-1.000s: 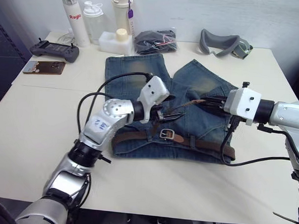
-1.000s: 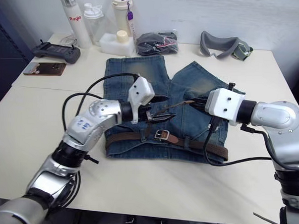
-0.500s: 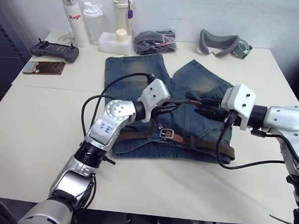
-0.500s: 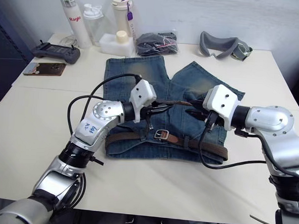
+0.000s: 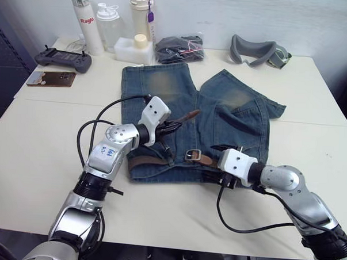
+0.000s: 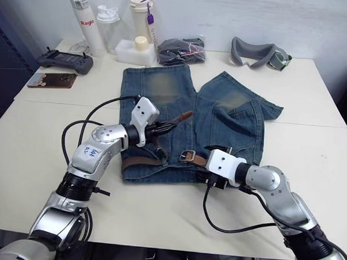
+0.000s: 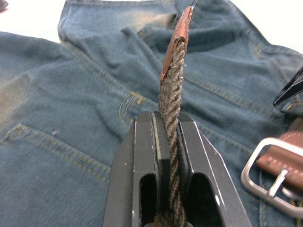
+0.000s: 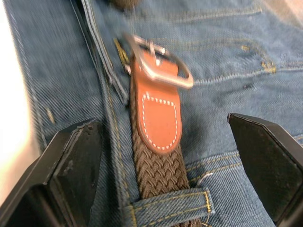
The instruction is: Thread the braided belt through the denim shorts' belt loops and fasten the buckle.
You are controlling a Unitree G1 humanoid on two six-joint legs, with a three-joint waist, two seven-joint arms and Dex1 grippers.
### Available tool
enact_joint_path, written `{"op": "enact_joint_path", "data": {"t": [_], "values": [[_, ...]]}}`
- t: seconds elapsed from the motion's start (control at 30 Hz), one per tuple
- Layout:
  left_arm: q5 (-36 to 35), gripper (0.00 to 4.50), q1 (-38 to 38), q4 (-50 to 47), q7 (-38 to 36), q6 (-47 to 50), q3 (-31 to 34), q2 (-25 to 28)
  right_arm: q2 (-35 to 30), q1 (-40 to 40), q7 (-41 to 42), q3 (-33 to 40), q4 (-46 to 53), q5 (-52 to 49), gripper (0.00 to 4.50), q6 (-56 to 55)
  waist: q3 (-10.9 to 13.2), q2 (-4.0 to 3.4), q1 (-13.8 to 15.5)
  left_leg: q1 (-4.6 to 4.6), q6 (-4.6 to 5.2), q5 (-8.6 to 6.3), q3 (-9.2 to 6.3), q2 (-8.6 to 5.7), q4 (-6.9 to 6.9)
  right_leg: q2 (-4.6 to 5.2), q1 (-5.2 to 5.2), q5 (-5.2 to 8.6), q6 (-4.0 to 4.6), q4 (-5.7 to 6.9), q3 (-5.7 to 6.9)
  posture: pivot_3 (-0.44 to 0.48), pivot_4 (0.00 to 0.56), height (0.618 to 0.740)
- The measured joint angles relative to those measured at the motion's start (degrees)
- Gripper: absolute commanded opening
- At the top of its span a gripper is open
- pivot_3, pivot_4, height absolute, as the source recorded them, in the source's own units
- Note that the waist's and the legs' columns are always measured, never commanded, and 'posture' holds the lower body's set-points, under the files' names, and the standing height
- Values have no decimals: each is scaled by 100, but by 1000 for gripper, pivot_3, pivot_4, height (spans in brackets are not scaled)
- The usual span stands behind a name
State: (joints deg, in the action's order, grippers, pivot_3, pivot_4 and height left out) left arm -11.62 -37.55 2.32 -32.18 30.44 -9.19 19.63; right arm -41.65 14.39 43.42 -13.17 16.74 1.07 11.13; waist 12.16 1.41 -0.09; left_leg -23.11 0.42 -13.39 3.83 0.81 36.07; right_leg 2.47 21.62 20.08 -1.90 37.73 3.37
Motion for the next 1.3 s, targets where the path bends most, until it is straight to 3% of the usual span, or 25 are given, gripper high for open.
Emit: {"op": "enact_joint_path", "data": {"t": [0.17,0.27,0.53,0.7,0.83,1.1,1.3], "values": [[36,0,46,-9,-23,-38,24,67,295,40,-196,-32,-142,266,4454,-136,0,0,-8,9,-15,9,-1,0,-1,0,0,-2,4,13,0,0,150,738],[45,0,124,-92,-52,-40,21,74,471,40,-282,-26,-160,304,3749,-36,0,0,-15,12,-19,12,-2,1,-3,0,0,-6,11,18,0,0,150,738],[75,0,273,-186,-139,-35,12,140,697,68,-134,190,85,-268,37,935,0,0,1,6,-12,9,-4,1,-3,0,0,-7,11,12,0,0,150,738],[75,0,272,-178,-178,-38,21,176,696,444,213,264,92,-798,11,1910,0,0,-13,7,-8,7,-4,1,-5,0,1,-7,11,10,0,0,150,738],[73,0,270,-133,-216,-65,138,240,996,735,312,785,-28,-1725,11,3283,0,0,-12,5,3,1,-7,1,-6,0,1,-7,12,10,2,0,150,738],[57,0,272,-184,-285,266,358,635,1633,1395,-356,1828,-365,-2815,11,4979,0,0,-15,0,14,-6,-6,1,-10,4,9,-7,12,10,2,0,150,738],[27,0,305,-601,-731,954,37,966,1891,1483,-810,2097,-335,-3145,11,5462,0,-1,-16,-9,6,-1,-4,1,-13,4,15,-7,12,3,1,0,150,738]]}}
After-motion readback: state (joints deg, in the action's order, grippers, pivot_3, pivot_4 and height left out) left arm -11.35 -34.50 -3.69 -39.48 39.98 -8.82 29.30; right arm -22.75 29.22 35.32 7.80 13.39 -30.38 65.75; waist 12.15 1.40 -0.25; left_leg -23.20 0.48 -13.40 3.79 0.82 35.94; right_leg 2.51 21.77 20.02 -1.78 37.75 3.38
